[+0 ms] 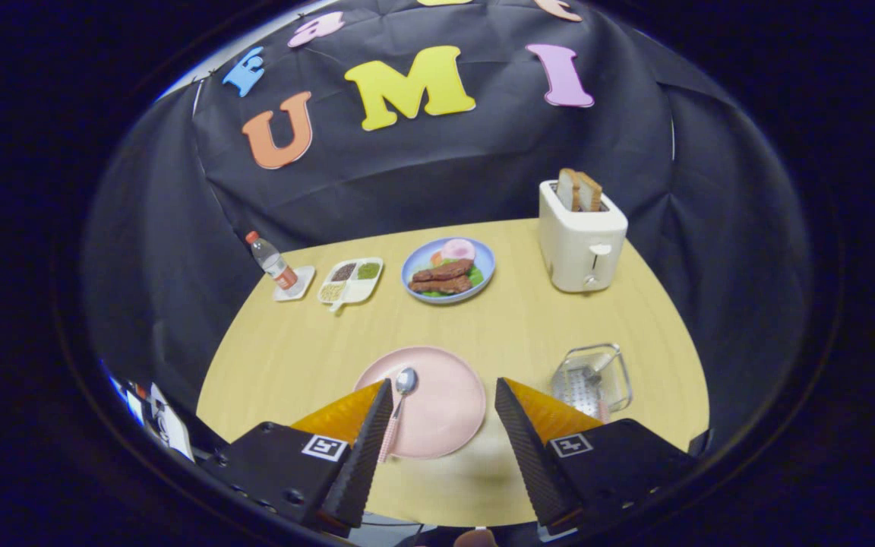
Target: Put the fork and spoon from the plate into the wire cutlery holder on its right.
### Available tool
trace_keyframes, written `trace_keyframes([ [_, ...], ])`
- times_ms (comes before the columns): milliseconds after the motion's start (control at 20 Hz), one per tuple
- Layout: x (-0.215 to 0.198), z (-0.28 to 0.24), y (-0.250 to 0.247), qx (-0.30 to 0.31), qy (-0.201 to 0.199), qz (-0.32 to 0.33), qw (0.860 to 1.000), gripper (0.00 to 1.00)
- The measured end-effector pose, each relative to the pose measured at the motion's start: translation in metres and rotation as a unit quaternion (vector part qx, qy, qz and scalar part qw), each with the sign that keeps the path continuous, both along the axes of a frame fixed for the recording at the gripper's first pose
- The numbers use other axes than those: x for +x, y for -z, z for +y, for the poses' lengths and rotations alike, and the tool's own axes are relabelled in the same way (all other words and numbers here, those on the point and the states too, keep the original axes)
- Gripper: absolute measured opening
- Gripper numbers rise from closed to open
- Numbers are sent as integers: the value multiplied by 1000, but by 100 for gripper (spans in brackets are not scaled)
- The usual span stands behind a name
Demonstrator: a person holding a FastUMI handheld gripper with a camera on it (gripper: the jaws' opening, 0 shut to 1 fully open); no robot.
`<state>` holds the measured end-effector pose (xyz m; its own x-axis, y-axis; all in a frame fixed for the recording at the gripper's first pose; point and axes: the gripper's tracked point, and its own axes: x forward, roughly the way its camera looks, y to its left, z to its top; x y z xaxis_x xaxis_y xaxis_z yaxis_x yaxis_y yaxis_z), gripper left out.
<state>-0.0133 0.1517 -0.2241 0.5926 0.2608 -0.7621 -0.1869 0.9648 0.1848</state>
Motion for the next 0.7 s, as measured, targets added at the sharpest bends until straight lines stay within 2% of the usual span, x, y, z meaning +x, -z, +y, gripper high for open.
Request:
trace_keyframes([
  [350,-28,57,73,-37,-9,17,999,81],
  [700,-38,84,130,-83,-15,21,996,81],
])
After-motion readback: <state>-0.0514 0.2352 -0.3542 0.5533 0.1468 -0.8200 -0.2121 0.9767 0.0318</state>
